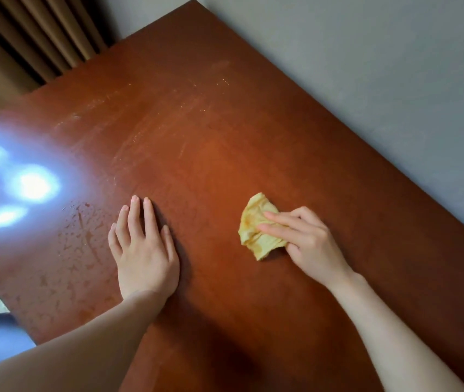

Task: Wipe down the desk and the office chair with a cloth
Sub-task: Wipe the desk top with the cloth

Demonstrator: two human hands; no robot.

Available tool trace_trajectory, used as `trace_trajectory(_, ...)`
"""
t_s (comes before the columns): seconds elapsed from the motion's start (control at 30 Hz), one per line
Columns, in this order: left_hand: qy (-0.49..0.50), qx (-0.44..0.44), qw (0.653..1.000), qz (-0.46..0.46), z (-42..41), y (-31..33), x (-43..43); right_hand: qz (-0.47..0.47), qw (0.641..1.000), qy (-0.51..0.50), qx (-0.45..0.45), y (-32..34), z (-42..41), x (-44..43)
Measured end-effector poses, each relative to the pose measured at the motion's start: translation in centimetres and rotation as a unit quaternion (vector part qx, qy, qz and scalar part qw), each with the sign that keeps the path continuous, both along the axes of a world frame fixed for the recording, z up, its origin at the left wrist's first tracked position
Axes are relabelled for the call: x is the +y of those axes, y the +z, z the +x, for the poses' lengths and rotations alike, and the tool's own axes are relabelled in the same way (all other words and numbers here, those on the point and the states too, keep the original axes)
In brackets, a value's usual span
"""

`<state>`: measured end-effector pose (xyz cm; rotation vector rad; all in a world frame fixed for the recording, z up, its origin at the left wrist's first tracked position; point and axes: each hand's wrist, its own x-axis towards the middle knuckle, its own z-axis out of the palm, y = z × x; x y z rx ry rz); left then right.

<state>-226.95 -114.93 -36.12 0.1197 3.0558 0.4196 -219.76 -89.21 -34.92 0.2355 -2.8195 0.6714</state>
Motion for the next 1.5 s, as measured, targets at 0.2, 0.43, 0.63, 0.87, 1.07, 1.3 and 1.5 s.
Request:
trace_trajectory(0.2,-0.006,-0.005,1.000,0.006,-0.1,0.1,0.2,0.056,0.981,-0.184,0.002,0.5,-0.3,7.7)
trace_trajectory(0.43,-0.005,-0.007,1.000,0.008,0.1,0.1,0.2,0.057,0.929,-0.366,-0.014,0.8,-5.9,10.5)
trace_trajectory(0.63,-0.004,-0.001,1.000,0.008,-0.2,0.0,0.3,0.025,0.851,-0.522,-0.052,0.8,-10.6,8.0)
trace_trajectory(0.87,-0.006,-0.010,1.000,0.002,-0.1,0.0,0.2,0.048,0.945,-0.316,-0.068,0.7,-6.7,0.8)
trace_trajectory(1.07,-0.003,-0.013,1.000,0.006,-0.2,0.1,0.1,0.025,0.975,-0.218,-0.019,0.2,0.3,-4.7)
trace_trajectory(1.3,-0.004,-0.014,1.000,0.012,0.2,0.3,0.2,-0.019,0.980,-0.195,0.043,-0.7,7.2,-3.7)
trace_trajectory(1.5,-0.009,-0.012,1.000,0.012,0.2,0.2,0.3,0.007,0.942,-0.333,0.039,-0.2,7.8,2.2)
